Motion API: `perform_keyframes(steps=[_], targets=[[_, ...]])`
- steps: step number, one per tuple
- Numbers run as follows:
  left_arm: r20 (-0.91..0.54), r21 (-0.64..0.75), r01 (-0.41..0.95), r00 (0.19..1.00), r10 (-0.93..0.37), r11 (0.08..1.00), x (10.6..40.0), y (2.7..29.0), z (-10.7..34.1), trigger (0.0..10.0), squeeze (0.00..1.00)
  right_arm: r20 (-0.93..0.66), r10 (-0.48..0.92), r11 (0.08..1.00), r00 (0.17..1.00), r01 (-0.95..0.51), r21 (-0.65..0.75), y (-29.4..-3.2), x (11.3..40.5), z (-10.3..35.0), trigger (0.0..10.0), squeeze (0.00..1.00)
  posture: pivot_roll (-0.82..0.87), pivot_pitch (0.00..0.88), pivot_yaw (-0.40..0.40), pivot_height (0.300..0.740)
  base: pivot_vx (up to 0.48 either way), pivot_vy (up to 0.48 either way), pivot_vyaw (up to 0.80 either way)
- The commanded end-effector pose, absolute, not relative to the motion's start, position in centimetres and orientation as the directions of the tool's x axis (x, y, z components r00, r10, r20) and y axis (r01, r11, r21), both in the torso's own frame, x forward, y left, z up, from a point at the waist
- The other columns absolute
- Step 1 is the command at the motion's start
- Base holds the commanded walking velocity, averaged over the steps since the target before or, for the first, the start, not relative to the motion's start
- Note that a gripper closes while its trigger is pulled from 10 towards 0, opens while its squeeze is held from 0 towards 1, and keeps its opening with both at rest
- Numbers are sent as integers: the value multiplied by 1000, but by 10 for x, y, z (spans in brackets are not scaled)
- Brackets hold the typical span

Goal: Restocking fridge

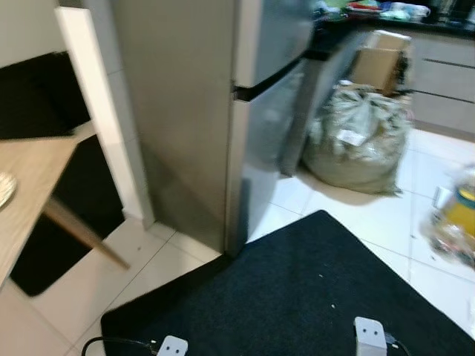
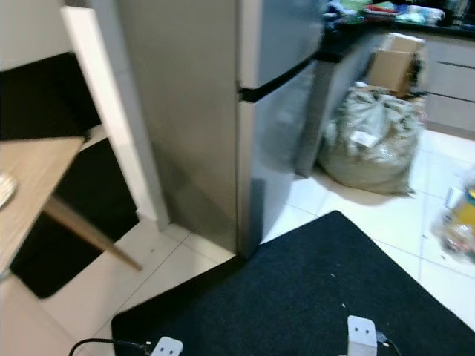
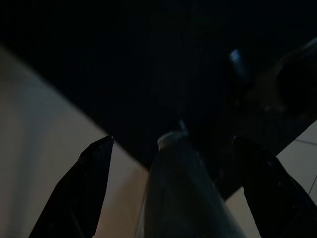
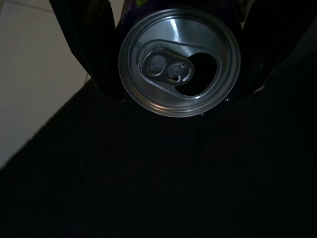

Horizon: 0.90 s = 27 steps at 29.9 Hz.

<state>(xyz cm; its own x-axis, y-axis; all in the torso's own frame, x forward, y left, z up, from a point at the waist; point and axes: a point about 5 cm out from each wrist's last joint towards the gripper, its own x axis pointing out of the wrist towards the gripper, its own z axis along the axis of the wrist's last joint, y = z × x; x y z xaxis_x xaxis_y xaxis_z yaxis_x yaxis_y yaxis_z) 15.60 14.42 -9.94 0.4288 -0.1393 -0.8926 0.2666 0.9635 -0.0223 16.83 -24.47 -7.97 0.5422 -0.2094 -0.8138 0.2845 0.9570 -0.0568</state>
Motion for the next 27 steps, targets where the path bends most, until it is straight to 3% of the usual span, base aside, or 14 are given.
perform_keyframes(steps=[1,8,20,27], targets=[[-903,-30,246,409,-132,969,148,146,-103,10000,0,-817,-207,955,538,291,-51,-243,168,-81,10000,0,-33,0,14,740,0,0,-800],[-902,-26,246,411,-128,969,148,146,-103,10000,0,-812,-206,954,547,295,-43,-243,168,-80,10000,0,-36,0,9,740,0,0,-800],[-902,-14,240,416,-116,971,148,147,-103,10000,0,-810,-201,960,551,274,-52,-242,171,-79,10000,0,-42,0,11,740,0,0,0],[-903,-10,236,415,-110,972,148,148,-103,10000,0,-825,-181,965,535,258,-44,-239,168,-82,10000,0,-41,0,15,740,0,0,-757]])
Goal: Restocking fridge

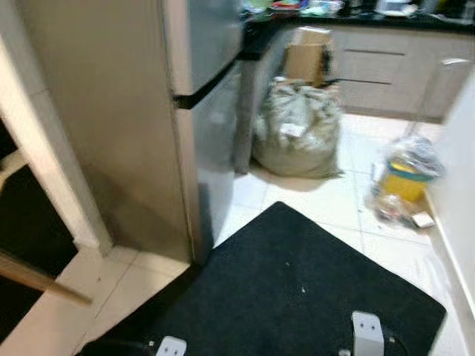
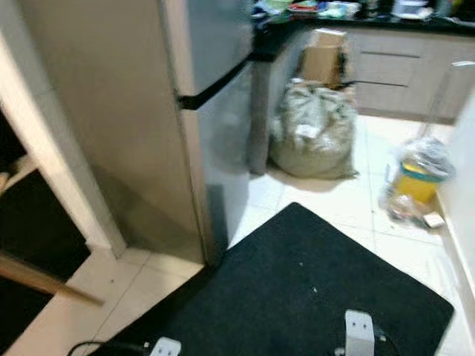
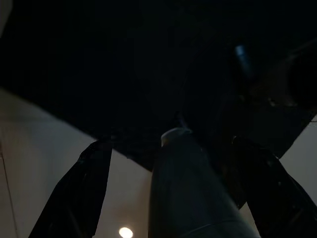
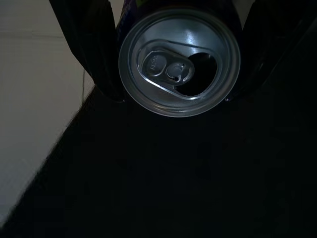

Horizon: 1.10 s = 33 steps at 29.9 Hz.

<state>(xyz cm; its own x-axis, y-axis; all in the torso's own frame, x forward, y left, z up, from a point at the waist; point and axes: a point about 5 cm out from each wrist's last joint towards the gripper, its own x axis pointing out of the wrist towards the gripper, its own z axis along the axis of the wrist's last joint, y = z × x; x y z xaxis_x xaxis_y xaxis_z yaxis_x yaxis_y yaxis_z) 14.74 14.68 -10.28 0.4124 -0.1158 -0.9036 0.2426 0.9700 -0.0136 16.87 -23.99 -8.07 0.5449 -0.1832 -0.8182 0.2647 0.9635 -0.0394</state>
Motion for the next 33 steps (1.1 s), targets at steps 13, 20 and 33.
perform_keyframes(steps=[13,20,33], targets=[[-908,-14,238,405,-112,971,146,148,-103,10000,0,-821,-185,968,540,242,-60,-241,167,-81,10000,0,-40,0,15,740,0,0,0],[-910,-28,227,398,-119,973,145,147,-104,10000,0,-820,-182,971,543,232,-62,-240,169,-81,10000,0,-39,0,16,740,34,0,0],[-910,-38,234,394,-131,971,146,147,-103,10000,0,-822,-179,972,540,226,-63,-238,168,-82,10000,0,-40,0,16,740,273,0,0]])
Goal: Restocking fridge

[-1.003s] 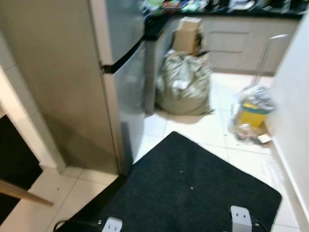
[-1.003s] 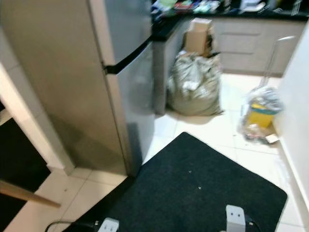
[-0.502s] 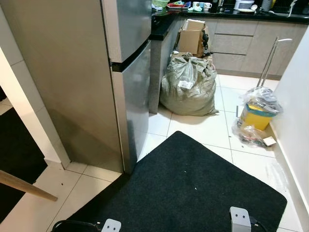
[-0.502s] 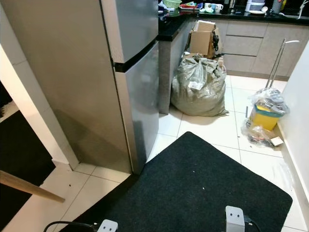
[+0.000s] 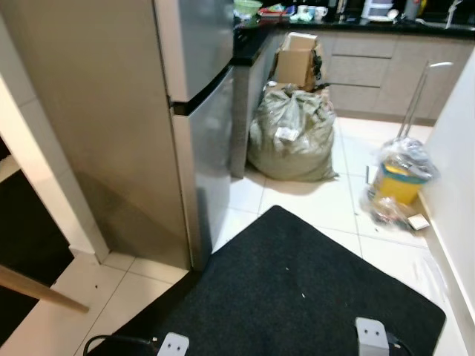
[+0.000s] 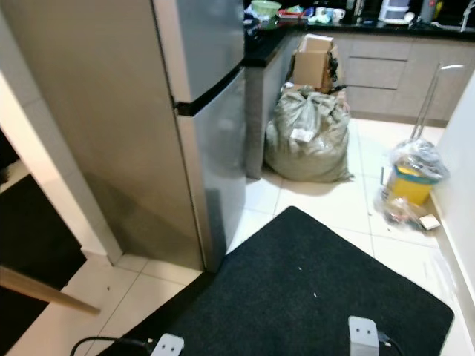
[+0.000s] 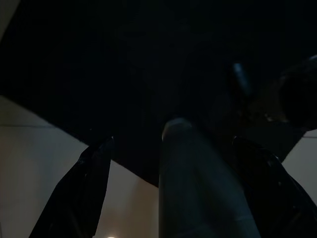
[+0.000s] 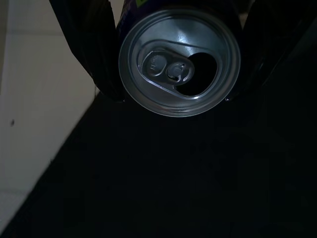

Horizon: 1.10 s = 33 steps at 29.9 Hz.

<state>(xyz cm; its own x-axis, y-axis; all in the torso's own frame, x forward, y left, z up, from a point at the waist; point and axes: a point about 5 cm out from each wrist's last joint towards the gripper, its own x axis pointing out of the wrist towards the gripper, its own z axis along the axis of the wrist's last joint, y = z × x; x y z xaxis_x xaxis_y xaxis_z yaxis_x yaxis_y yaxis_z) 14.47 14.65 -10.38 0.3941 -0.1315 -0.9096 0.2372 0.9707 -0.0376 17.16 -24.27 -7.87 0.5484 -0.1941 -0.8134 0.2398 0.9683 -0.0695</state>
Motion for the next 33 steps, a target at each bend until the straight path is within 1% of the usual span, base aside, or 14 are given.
perform_keyframes(steps=[1,21,28,33], targets=[[-910,-39,234,394,-132,971,146,147,-103,10000,0,-822,-179,972,540,225,-63,-238,168,-82,10000,0,-40,0,16,740,289,0,0],[-909,-38,232,397,-130,972,146,147,-103,10000,0,-821,-181,972,542,224,-67,-239,168,-81,10000,0,-44,0,11,740,288,0,0],[-902,-47,206,412,-131,977,147,147,-103,10000,0,-821,-182,972,542,224,-67,-239,168,-81,10000,0,-45,0,12,740,0,0,0],[-904,-61,218,402,-146,974,147,146,-103,10000,0,-821,-180,973,541,223,-67,-239,168,-81,10000,0,-45,0,12,740,0,0,0]])
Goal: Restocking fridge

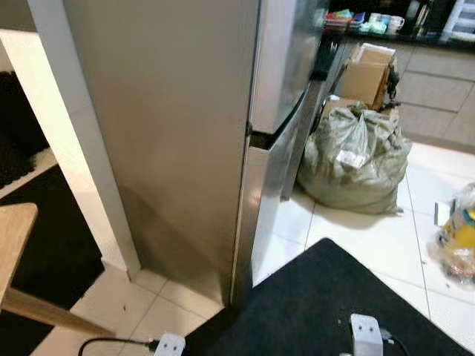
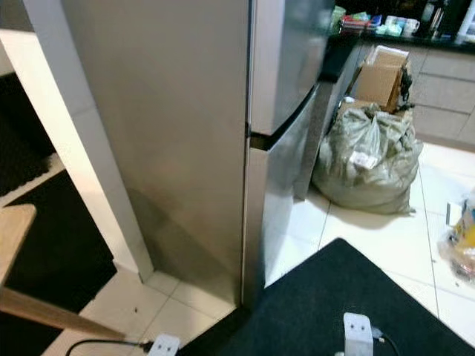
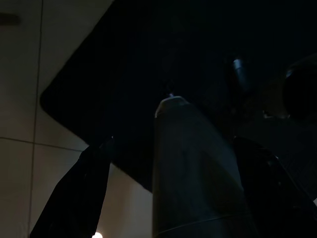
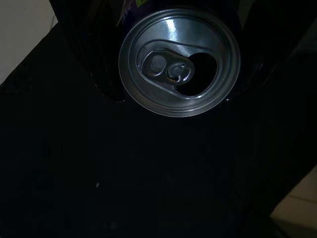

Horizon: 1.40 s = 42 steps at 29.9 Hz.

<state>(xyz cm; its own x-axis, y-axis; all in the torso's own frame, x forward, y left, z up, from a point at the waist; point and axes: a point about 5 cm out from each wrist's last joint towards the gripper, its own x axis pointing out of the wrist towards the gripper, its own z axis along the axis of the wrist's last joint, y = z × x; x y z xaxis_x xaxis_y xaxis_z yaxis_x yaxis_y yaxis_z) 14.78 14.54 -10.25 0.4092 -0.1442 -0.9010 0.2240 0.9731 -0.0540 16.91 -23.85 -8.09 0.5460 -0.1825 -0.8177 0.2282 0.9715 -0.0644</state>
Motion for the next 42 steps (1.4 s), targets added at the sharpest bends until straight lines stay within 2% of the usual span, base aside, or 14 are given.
perform_keyframes(steps=[1,29,31,33,42], targets=[[-904,-61,219,402,-147,974,147,146,-103,10000,0,-821,-180,973,542,223,-67,-239,168,-81,10000,0,-45,0,12,740,0,0,0],[-905,-70,220,396,-155,973,146,146,-103,10000,0,-822,-174,976,542,206,-70,-238,168,-82,10000,0,-47,0,11,740,0,-451,0],[-905,-69,220,396,-154,973,146,146,-103,10000,0,-826,-115,978,552,207,2,-235,168,-82,10000,0,-48,0,11,740,0,-456,0],[-905,-64,216,398,-148,974,146,146,-103,10000,0,-824,-79,978,561,204,45,-234,169,-82,10000,0,-48,0,11,740,0,-144,800],[-903,-44,204,411,-126,978,146,147,-103,10000,0,-824,-71,978,563,202,54,-234,168,-82,10000,0,-49,0,11,740,0,0,800]])
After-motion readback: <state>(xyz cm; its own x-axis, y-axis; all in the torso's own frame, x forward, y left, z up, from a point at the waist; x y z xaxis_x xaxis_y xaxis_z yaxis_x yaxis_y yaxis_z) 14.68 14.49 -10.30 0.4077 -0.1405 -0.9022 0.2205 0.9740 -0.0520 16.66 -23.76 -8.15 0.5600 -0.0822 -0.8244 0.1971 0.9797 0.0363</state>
